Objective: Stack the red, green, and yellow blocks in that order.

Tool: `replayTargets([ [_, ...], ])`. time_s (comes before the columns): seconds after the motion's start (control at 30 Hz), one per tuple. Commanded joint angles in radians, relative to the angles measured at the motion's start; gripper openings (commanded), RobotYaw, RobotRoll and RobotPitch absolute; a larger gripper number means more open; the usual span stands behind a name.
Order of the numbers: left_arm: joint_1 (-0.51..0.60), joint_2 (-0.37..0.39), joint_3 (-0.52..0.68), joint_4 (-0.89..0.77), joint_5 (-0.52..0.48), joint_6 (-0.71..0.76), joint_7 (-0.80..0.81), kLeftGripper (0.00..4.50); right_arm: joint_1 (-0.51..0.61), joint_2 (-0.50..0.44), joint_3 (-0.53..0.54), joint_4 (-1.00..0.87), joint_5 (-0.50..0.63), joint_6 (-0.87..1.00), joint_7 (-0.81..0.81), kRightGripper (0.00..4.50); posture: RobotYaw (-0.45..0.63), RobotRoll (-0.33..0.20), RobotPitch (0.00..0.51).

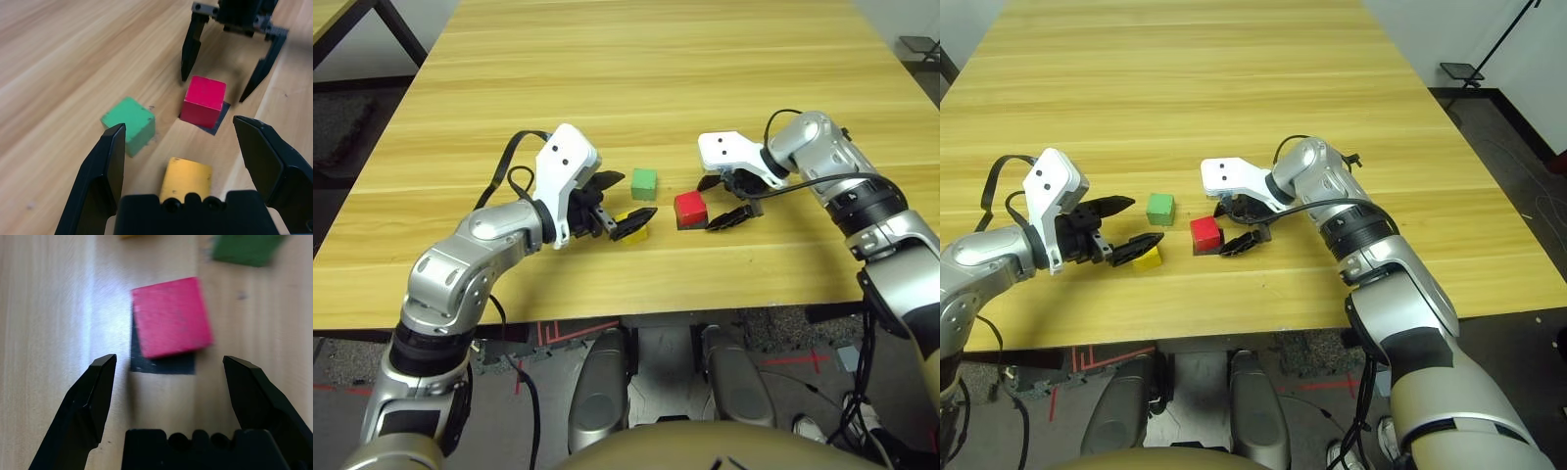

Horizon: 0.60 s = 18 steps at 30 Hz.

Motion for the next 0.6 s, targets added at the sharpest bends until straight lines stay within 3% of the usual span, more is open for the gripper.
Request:
replayTargets([
  [0.03, -0.080, 0.036, -0.071, 0.115, 0.062, -0.087, -0.106, 4.50, -0.085, -0.053, -0.121, 0.046, 0.076, -0.016, 0.014, 4.46, 0.43, -0.188, 0.132],
  [0.2, -0.255, 0.051, -0.187, 0.361, 0.165, -0.249, -0.303, 4.50, -0.107, -0.135, -0.199, 0.038, 0.115, 0.010, 0.027, 4.46, 0.36, -0.159, 0.117],
  [0.43, -0.485, -0.055, -0.320, 0.768, 0.330, -0.513, -0.522, 4.50, 0.031, -0.197, -0.257, -0.175, 0.164, 0.169, -0.023, 4.46, 0.27, -0.126, 0.105],
  [0.6, -0.573, -0.127, -0.350, 1.004, 0.414, -0.633, -0.609, 4.50, 0.111, -0.220, -0.288, -0.333, 0.203, 0.289, -0.078, 4.46, 0.21, -0.113, 0.103],
])
